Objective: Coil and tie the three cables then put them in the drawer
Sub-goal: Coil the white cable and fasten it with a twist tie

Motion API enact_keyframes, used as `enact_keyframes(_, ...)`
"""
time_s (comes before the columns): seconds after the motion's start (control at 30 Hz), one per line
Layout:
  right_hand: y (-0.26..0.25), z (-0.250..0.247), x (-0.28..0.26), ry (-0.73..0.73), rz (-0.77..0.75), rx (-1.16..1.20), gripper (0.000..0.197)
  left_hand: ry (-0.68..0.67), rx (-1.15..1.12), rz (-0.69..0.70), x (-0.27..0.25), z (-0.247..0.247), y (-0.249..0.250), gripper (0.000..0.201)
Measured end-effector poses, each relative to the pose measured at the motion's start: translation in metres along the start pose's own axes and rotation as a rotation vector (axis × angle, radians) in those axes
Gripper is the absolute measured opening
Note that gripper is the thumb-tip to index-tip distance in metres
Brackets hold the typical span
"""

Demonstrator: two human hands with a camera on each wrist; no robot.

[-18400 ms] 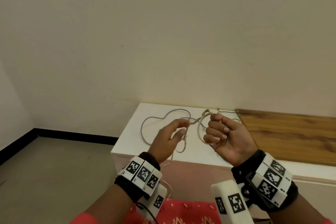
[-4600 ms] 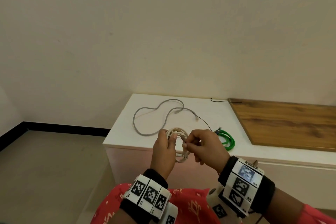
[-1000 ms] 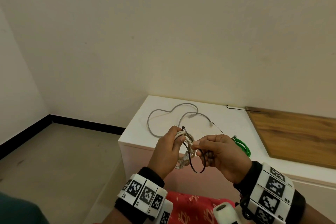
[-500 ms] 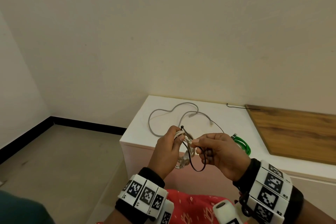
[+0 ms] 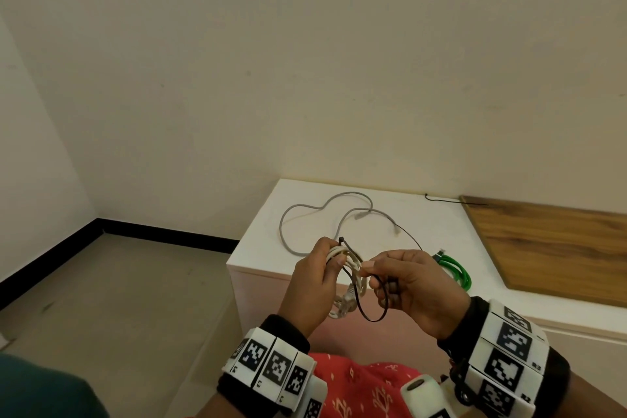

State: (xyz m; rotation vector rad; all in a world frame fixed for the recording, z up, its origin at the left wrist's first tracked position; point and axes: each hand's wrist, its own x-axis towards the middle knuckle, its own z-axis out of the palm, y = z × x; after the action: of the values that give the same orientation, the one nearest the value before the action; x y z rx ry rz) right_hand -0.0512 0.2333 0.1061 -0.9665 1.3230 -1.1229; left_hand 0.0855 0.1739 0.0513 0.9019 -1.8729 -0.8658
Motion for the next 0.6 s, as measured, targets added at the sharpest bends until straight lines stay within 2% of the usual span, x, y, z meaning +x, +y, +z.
enact_keyframes(0.6, -0.0006, 0.0023, -0.0007, -0.010, 0.006, 0.004, 0.017, 0.028, 0.009, 0.010, -0.0016, -0.0004, 0.0034, 0.006)
